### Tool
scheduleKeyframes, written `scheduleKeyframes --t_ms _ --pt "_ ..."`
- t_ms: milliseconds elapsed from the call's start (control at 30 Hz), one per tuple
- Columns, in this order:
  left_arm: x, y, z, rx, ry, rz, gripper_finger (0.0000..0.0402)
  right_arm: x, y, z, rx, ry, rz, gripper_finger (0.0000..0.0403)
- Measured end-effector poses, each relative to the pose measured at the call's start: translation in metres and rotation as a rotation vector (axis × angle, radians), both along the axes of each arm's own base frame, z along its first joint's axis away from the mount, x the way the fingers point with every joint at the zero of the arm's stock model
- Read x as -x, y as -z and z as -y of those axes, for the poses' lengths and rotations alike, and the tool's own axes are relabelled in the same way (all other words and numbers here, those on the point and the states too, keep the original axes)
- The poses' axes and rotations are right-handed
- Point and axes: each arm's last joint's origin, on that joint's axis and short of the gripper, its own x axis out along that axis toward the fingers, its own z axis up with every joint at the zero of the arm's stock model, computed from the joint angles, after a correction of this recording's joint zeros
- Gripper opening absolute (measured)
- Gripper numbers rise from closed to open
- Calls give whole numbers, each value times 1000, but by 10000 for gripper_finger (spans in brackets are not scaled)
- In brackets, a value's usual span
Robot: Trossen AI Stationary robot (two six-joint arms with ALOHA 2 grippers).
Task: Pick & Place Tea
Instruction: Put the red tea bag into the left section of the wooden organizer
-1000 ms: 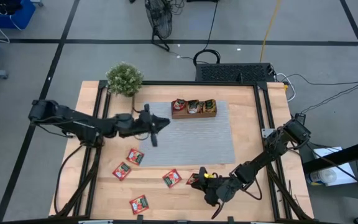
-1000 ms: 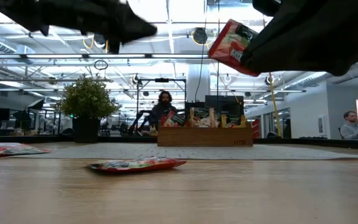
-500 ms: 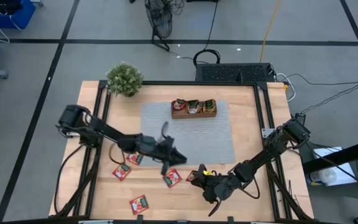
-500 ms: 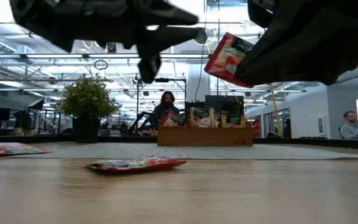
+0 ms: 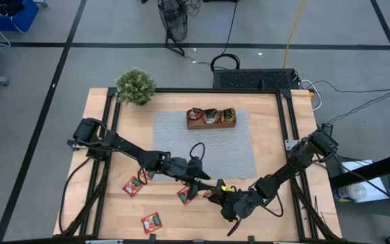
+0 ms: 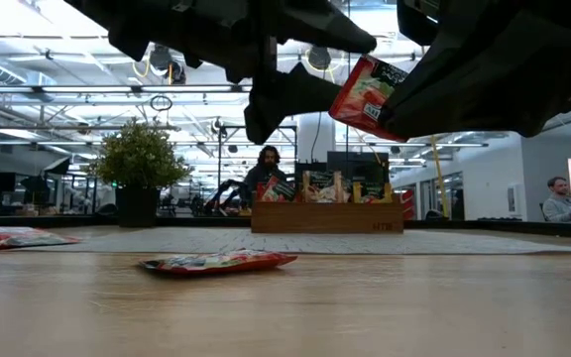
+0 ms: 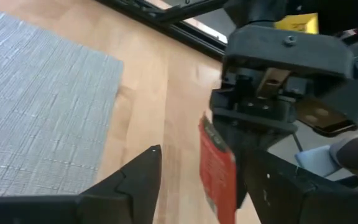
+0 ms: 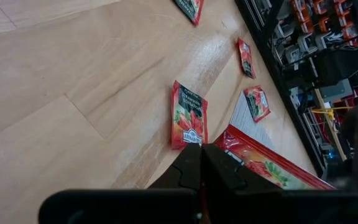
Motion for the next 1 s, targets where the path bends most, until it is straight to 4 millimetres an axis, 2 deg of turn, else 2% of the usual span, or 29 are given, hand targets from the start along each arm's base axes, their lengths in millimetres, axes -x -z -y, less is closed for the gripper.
scheduleKeyframes --t_ms 233,833,1000 --pt "0 0 1 9 -1 -4 200 -1 0 1 5 0 1 0" --pt "0 0 1 33 11 -15 99 -2 0 2 5 5 3 0" --pt "1 -1 2 43 44 -10 61 -2 0 2 5 8 5 0"
